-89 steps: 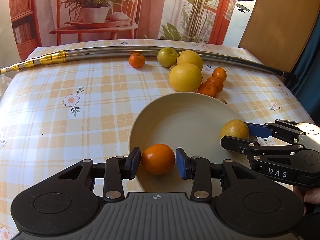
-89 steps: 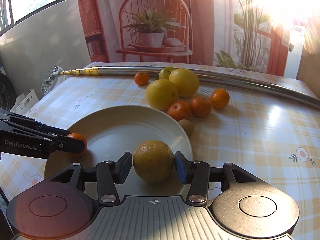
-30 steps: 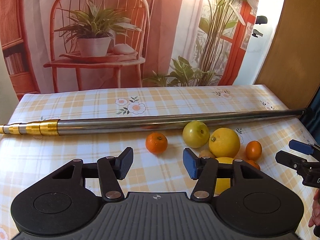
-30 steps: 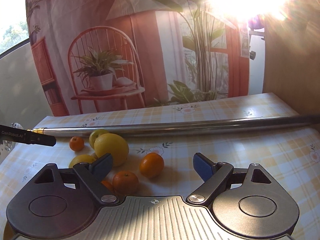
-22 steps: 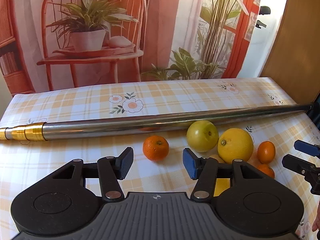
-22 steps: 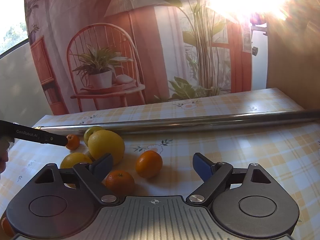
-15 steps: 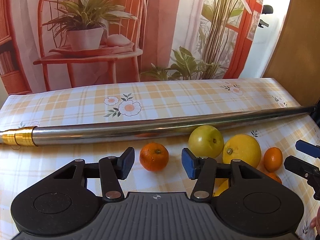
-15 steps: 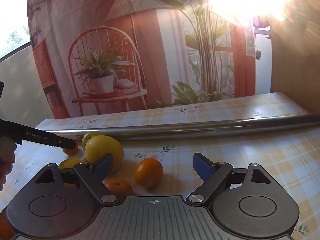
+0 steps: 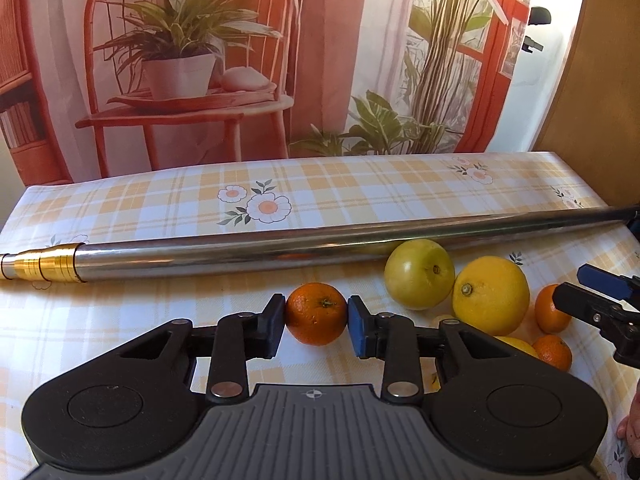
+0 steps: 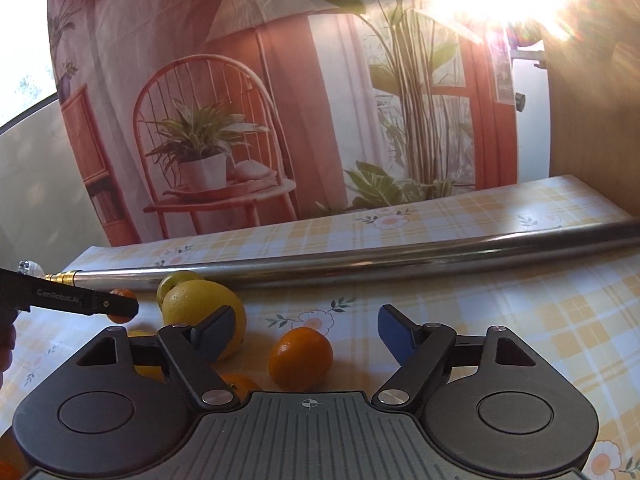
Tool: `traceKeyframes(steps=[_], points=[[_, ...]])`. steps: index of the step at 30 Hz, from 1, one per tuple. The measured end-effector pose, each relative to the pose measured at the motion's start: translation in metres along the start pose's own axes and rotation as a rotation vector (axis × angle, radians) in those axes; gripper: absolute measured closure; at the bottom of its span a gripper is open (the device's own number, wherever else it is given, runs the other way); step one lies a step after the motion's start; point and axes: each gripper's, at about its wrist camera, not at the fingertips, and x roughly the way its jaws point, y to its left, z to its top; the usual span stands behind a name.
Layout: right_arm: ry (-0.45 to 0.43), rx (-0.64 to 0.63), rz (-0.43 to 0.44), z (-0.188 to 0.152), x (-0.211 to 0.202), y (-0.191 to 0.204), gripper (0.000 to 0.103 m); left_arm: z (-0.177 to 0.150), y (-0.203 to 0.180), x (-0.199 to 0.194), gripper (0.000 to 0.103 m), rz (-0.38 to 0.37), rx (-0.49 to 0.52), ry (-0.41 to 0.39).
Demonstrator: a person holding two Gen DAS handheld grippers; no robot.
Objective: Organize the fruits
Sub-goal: 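Grasp another tangerine with the left tool while the right tool grasps a tangerine, then carry both held tangerines over the white plate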
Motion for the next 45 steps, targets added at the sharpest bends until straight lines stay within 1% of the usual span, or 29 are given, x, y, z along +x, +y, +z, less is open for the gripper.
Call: traceKeyframes(steps=[1,3,4,6,8,10,11,15,23,29,32,36,40,45], points=[[0.008,0.027,0.005,-0.002,0.001,-0.003,0.032,-0.002,0.0,-0.005,0.068,0.0,-0.001,-0.007],[0.024,0.068,0.018,-0.005,0.003,-0.007,0.04,-0.006,-0.001,-0.014,0.068,-0.004,-0.007,-0.018],[0.027,0.07,0.018,-0.006,0.004,-0.007,0.045,-0.008,-0.002,-0.019,0.068,-0.007,-0.01,-0.024],[0.031,0.059,0.024,-0.008,0.005,-0.005,0.047,-0.013,-0.003,-0.028,0.068,-0.01,-0.016,-0.032],[0.048,0.041,0.028,-0.009,0.008,-0.002,0.055,-0.018,-0.005,-0.035,0.068,-0.011,-0.026,-0.039],[0.064,0.03,0.027,-0.009,0.009,0.001,0.058,-0.023,-0.005,-0.041,0.068,-0.022,-0.04,-0.037],[0.068,0.029,0.023,-0.01,0.01,0.002,0.061,-0.024,-0.005,-0.043,0.068,-0.026,-0.046,-0.033],[0.09,0.027,0.015,-0.01,0.012,0.003,0.069,-0.029,-0.005,-0.05,0.068,-0.027,-0.058,-0.033],[0.088,-0.008,-0.001,-0.013,0.011,0.008,0.07,-0.039,-0.013,-0.067,0.068,-0.033,-0.035,-0.056],[0.066,0.031,0.025,-0.013,0.006,0.0,0.07,-0.05,-0.016,-0.079,0.068,-0.041,-0.058,-0.057],[0.065,0.035,0.018,-0.013,0.006,-0.002,0.07,-0.056,-0.018,-0.085,0.068,-0.056,-0.063,-0.056],[0.06,0.038,0.007,-0.013,0.005,-0.001,0.07,-0.059,-0.021,-0.092,0.068,-0.055,-0.054,-0.048],[0.046,0.05,0.002,-0.014,0.002,-0.003,0.07,-0.064,-0.022,-0.101,0.068,-0.059,-0.051,-0.058],[0.036,0.029,-0.031,-0.018,-0.005,0.002,0.07,-0.076,-0.023,-0.111,0.068,-0.069,-0.059,-0.06]])
